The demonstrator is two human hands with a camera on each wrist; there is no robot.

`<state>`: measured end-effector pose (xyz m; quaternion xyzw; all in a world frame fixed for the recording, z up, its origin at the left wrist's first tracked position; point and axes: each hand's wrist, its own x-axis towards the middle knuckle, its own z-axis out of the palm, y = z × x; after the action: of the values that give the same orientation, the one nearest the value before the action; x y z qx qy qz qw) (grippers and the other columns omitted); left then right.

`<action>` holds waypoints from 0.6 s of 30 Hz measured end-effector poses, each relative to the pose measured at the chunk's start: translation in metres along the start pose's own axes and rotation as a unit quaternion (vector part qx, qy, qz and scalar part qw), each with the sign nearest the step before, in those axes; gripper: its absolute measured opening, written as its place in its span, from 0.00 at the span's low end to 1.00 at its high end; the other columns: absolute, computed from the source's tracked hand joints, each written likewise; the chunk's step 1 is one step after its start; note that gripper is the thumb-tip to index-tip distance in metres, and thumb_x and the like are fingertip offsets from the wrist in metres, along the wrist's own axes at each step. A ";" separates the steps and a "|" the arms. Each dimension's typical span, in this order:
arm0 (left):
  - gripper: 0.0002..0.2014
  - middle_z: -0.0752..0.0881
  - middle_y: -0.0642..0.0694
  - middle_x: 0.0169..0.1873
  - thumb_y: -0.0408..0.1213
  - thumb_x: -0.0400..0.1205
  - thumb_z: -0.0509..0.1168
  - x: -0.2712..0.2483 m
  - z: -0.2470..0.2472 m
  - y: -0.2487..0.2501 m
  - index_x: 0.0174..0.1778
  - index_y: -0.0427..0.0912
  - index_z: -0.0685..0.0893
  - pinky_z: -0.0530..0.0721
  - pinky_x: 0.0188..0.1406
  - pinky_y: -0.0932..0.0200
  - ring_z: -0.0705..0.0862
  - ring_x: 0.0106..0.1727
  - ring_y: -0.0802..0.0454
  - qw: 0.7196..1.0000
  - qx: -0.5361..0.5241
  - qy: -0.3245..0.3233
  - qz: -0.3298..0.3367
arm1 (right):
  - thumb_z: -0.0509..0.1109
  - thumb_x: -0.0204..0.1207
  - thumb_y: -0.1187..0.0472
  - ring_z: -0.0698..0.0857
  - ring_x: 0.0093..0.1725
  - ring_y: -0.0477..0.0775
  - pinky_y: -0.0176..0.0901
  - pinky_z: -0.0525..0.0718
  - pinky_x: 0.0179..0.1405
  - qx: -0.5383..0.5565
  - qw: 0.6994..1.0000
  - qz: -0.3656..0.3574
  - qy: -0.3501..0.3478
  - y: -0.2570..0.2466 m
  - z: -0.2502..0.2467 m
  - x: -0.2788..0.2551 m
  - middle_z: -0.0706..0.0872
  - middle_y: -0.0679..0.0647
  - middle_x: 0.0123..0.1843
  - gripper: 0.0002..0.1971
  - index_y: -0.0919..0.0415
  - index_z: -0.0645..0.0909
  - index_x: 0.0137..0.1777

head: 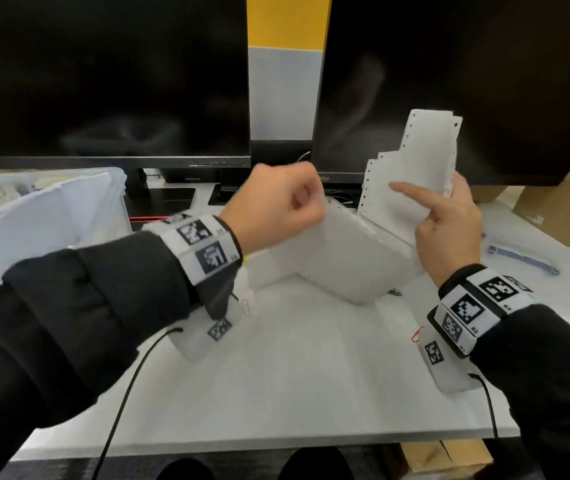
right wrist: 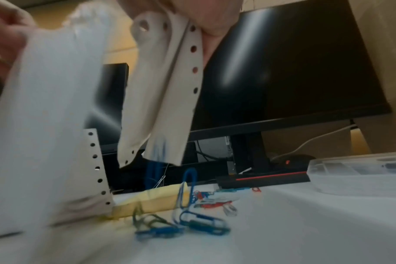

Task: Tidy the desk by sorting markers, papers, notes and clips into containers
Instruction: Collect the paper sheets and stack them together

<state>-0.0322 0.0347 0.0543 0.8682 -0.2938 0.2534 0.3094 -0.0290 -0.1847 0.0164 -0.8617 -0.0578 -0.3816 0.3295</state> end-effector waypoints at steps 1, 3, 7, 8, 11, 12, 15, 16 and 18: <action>0.05 0.84 0.52 0.32 0.34 0.76 0.66 0.007 -0.006 -0.002 0.43 0.40 0.86 0.79 0.35 0.74 0.82 0.32 0.59 1.000 -0.010 0.021 -0.015 | 0.55 0.76 0.80 0.68 0.76 0.57 0.27 0.61 0.70 -0.002 1.000 -0.003 -0.012 0.000 0.002 0.000 0.71 0.60 0.73 0.26 0.55 0.84 0.61; 0.07 0.86 0.52 0.35 0.33 0.78 0.64 0.018 -0.013 -0.004 0.47 0.42 0.88 0.78 0.39 0.76 0.82 0.35 0.62 0.999 -0.010 0.026 -0.016 | 0.54 0.77 0.79 0.72 0.73 0.58 0.30 0.64 0.69 0.009 0.999 -0.013 -0.040 -0.003 0.004 0.001 0.74 0.62 0.70 0.25 0.58 0.82 0.64; 0.09 0.86 0.55 0.39 0.33 0.79 0.66 0.030 -0.010 0.002 0.50 0.44 0.90 0.74 0.45 0.81 0.81 0.40 0.61 0.999 -0.013 0.010 0.033 | 0.56 0.83 0.61 0.76 0.64 0.43 0.32 0.71 0.66 0.099 0.990 -0.043 -0.089 -0.016 0.006 -0.001 0.80 0.50 0.63 0.18 0.58 0.77 0.69; 0.08 0.85 0.56 0.38 0.33 0.78 0.67 0.031 -0.006 0.006 0.49 0.43 0.90 0.73 0.46 0.80 0.81 0.43 0.61 0.998 -0.022 0.022 0.045 | 0.57 0.81 0.53 0.76 0.62 0.35 0.27 0.70 0.65 0.126 0.986 -0.057 -0.096 -0.020 0.007 -0.001 0.80 0.44 0.61 0.19 0.56 0.78 0.69; 0.06 0.87 0.54 0.37 0.34 0.75 0.70 0.033 0.005 0.018 0.45 0.40 0.91 0.75 0.49 0.76 0.81 0.42 0.63 0.994 -0.056 0.065 0.062 | 0.64 0.72 0.42 0.77 0.54 0.26 0.18 0.71 0.57 0.161 0.973 -0.099 -0.131 -0.029 0.010 -0.003 0.80 0.32 0.55 0.22 0.46 0.77 0.65; 0.06 0.88 0.52 0.37 0.35 0.74 0.71 0.033 0.009 0.020 0.44 0.40 0.91 0.77 0.49 0.73 0.81 0.39 0.63 0.994 -0.064 0.071 0.057 | 0.70 0.70 0.45 0.78 0.52 0.29 0.21 0.73 0.57 0.146 0.974 -0.112 -0.131 -0.029 0.012 -0.003 0.81 0.33 0.53 0.21 0.47 0.79 0.63; 0.09 0.83 0.54 0.36 0.38 0.72 0.73 0.030 0.012 0.018 0.46 0.41 0.88 0.74 0.47 0.73 0.79 0.41 0.59 0.992 -0.050 0.098 0.062 | 0.74 0.71 0.62 0.81 0.44 0.33 0.27 0.79 0.51 0.091 0.984 -0.126 -0.083 -0.020 0.017 -0.002 0.85 0.43 0.44 0.10 0.60 0.85 0.52; 0.11 0.81 0.55 0.37 0.38 0.71 0.73 0.028 0.011 0.014 0.48 0.41 0.87 0.70 0.47 0.76 0.76 0.42 0.58 0.990 -0.026 0.114 0.079 | 0.74 0.72 0.64 0.81 0.42 0.29 0.22 0.77 0.48 0.083 0.988 -0.114 -0.059 -0.016 0.017 -0.001 0.84 0.43 0.42 0.06 0.62 0.85 0.48; 0.12 0.77 0.53 0.39 0.36 0.71 0.73 0.022 0.010 0.006 0.49 0.39 0.84 0.68 0.47 0.77 0.71 0.42 0.60 0.983 0.017 0.145 0.107 | 0.73 0.73 0.64 0.80 0.39 0.24 0.13 0.72 0.45 0.070 0.995 -0.071 -0.014 -0.010 0.016 0.001 0.83 0.44 0.40 0.03 0.63 0.85 0.44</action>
<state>-0.0186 0.0166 0.0634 0.7910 -0.3325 0.4133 0.3049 -0.0222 -0.1677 0.0146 -0.8352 -0.1501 -0.3873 0.3605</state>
